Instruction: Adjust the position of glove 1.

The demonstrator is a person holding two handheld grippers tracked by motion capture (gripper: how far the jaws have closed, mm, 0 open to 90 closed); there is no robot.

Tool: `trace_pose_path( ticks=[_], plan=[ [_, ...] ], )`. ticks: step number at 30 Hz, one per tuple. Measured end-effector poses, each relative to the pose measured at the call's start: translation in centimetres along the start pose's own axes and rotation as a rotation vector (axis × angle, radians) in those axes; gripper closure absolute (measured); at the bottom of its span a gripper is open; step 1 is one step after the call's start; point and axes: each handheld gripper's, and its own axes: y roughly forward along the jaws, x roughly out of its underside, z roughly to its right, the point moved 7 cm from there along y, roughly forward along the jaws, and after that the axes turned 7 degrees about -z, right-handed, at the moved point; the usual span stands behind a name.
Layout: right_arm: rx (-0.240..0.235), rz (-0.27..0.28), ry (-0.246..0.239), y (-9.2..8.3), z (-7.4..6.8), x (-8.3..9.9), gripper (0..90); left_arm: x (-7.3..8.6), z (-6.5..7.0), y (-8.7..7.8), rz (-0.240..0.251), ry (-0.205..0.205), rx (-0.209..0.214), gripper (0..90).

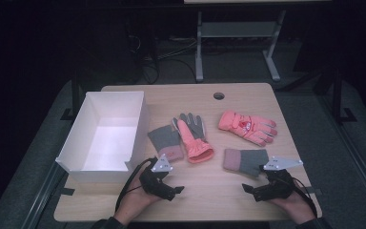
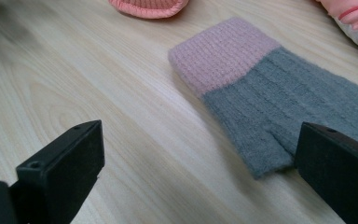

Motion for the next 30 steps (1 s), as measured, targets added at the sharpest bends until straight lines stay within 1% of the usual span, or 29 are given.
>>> trace_pose_path(
  ticks=[2, 4, 6, 7, 8, 9, 10, 11, 12, 13, 14, 15, 17, 18, 19, 21, 22, 23, 24, 25, 26, 27, 28, 30],
  plan=[
    [-0.001, 0.004, 0.003, -0.1, 0.0, 0.0, 1.4, 0.0, 0.1, 0.1, -0.006, -0.012, 0.007, 13.8],
    [-0.002, 0.005, -0.004, -0.1, 0.1, -0.1, 1.3, 0.0, 0.1, 0.1, -0.011, -0.01, 0.011, 13.8],
    [0.005, 0.004, 0.0, -0.2, 0.2, 0.0, 1.3, -0.1, 0.0, 0.1, -0.004, -0.012, 0.002, 13.8],
    [-0.002, 0.0, 0.002, -0.2, 0.2, 0.0, 1.3, -0.1, 0.0, 0.1, -0.004, -0.012, 0.002, 13.8],
    [0.001, 0.002, 0.001, -0.2, 0.3, 0.0, 1.4, -0.2, 0.0, 0.1, 0.002, -0.023, 0.009, 13.8],
    [-0.004, -0.002, 0.004, -0.2, 0.4, 0.1, 1.4, -0.2, 0.0, 0.1, 0.002, -0.023, 0.009, 14.0],
    [-0.014, -0.008, 0.014, -0.2, 0.4, 0.1, 1.4, -0.2, -0.1, 0.0, 0.013, -0.024, 0.002, 14.0],
    [-0.014, -0.008, 0.014, -0.2, 0.4, 0.1, 1.4, -0.2, -0.1, 0.0, 0.013, -0.024, 0.002, 14.0],
    [-0.022, -0.004, 0.014, -0.3, 0.4, -0.1, 1.4, 0.0, -0.2, 0.0, 0.018, -0.033, 0.006, 14.0],
    [-0.022, -0.004, 0.014, -0.3, 0.4, -0.1, 1.4, 0.0, -0.2, 0.0, 0.018, -0.033, 0.006, 13.9],
    [-0.021, -0.002, 0.023, -0.4, 0.5, -0.4, 1.5, 0.0, -0.3, 0.0, 0.033, -0.053, 0.008, 13.9],
    [-0.017, -0.004, 0.026, -0.4, 0.5, -0.4, 3.2, 0.0, -0.5, -0.1, 0.033, -0.043, 0.003, 13.9],
    [0.003, -0.001, 0.026, -0.5, 0.6, -0.6, 5.2, 0.1, -0.5, -0.1, 0.039, -0.047, 0.003, 14.0],
    [0.005, 0.003, 0.029, -0.5, 0.7, -0.8, 7.1, 0.1, -0.5, 0.0, 0.033, -0.038, -0.003, 13.9],
    [0.007, 0.007, 0.035, -0.5, 0.7, -0.9, 9.8, 0.1, -0.5, 0.0, 0.027, -0.034, -0.007, 13.8],
    [0.031, 0.007, 0.037, -0.6, 0.8, -1.1, 16.4, 0.1, -0.5, 0.1, 0.006, -0.027, -0.014, 13.8],
    [0.033, 0.011, 0.04, -0.6, 0.9, -1.2, 21.9, 0.1, -0.4, 0.1, 0.007, -0.027, -0.015, 13.6],
    [0.033, 0.011, 0.04, -0.6, 0.9, -1.2, 21.9, 0.1, -0.4, 0.1, 0.007, -0.027, -0.015, 13.6],
    [0.04, 0.012, 0.046, -0.6, 1.1, -1.3, 28.6, 0.0, -0.3, 0.0, 0.009, -0.023, -0.016, 13.6],
    [0.036, 0.003, 0.064, -0.7, 1.2, -1.3, 38.1, 0.0, -0.3, -0.1, 0.009, -0.024, -0.019, 13.6],
    [0.03, 0.004, 0.071, -0.8, 1.4, -1.4, 52.2, -0.1, -0.3, -0.2, 0.014, -0.026, -0.022, 13.7],
    [0.032, 0.012, 0.076, -0.9, 1.5, -1.6, 56.4, -0.1, -0.4, -0.3, 0.011, -0.026, -0.022, 13.7],
    [0.028, 0.019, 0.082, -0.9, 1.8, -1.8, 62.7, -0.2, -0.4, -0.3, 0.012, -0.031, -0.021, 13.6],
    [0.02, 0.035, 0.096, -0.8, 2.1, -2.3, 73.4, -0.2, -0.3, -0.3, 0.016, -0.028, -0.019, 13.6]
  ],
)
